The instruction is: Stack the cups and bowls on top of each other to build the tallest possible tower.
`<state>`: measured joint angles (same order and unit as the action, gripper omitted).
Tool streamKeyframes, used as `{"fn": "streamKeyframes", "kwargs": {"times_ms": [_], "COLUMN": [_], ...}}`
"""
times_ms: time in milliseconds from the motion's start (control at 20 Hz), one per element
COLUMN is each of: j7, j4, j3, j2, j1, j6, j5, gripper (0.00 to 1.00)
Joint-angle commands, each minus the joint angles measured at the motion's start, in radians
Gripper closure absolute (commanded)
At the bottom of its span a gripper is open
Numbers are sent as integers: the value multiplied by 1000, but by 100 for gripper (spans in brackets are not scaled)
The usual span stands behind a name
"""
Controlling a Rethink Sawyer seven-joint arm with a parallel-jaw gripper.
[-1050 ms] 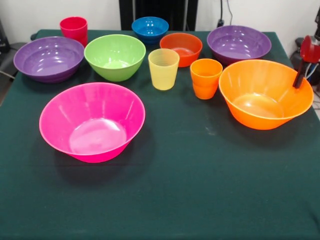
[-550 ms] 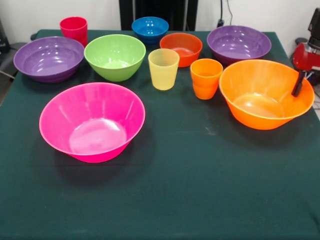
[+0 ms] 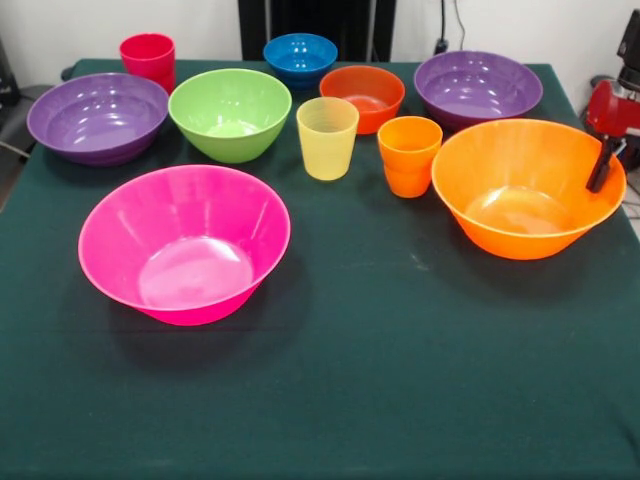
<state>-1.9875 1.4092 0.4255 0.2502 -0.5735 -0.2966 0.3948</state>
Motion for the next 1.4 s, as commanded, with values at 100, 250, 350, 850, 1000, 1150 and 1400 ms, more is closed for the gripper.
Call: {"fn": "streamKeyframes", "kwargs": {"times_ms": [100,250,350,850,1000,1150,1400], "j7": [-134,-151,-156,-164,-165,-165,-167], "j4": [13,21,15,6,2,-8,-4], "j3": [-189,-176,-160,-148,-151,-152,-151], "j2": [3,6,-1,-4,-12,-24,-21], "j1": [73,69,61,55,54,55,52], "j6": [-20,-20,-3,-4,0,7,16], "j5": [11,11,3,2,3,4,3], "gripper": [100,100,100,0,0,0,0]}}
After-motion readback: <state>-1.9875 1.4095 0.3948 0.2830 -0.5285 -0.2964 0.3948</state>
